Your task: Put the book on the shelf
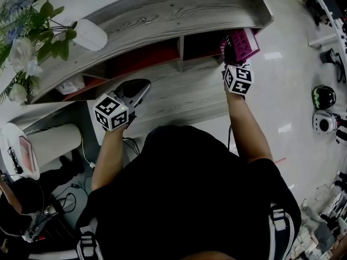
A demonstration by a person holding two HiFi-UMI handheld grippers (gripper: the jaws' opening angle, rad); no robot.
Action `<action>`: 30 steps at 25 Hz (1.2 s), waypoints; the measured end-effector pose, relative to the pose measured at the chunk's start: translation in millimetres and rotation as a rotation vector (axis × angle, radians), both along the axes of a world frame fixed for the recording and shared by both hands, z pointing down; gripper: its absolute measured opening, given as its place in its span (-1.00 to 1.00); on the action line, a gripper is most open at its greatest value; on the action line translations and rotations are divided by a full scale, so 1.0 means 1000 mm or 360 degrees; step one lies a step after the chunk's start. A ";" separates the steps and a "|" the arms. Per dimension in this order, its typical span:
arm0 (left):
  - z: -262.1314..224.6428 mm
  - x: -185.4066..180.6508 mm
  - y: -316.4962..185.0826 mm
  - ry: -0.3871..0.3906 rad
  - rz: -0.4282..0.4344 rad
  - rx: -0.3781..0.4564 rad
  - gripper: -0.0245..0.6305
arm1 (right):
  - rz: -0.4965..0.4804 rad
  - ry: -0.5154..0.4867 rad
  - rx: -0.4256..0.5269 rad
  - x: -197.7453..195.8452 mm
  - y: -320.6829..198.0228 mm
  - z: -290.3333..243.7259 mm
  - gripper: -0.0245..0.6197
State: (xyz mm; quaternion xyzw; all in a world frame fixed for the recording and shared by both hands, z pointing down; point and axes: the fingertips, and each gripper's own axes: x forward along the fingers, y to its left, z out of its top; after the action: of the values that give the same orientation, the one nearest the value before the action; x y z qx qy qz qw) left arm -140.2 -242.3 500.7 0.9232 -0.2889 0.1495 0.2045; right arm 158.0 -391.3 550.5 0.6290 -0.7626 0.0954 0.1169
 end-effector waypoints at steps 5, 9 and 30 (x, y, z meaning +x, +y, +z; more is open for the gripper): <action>0.001 -0.002 0.000 -0.0006 -0.0007 -0.0002 -0.83 | 0.0010 0.0006 0.0008 -0.002 -0.005 0.001 -0.45; -0.001 -0.003 -0.002 -0.0006 -0.0015 0.0004 -0.83 | 0.0015 0.0009 0.0014 -0.004 -0.008 0.002 -0.45; 0.004 -0.010 -0.003 -0.0004 -0.0038 -0.0023 -0.83 | 0.0052 0.0028 0.0045 -0.007 -0.026 0.003 -0.45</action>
State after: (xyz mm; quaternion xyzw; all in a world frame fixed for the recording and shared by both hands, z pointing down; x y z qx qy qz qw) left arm -150.1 -245.3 504.7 0.9180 -0.2992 0.1502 0.2127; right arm 151.3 -417.1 553.5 0.6438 -0.7524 0.0811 0.1131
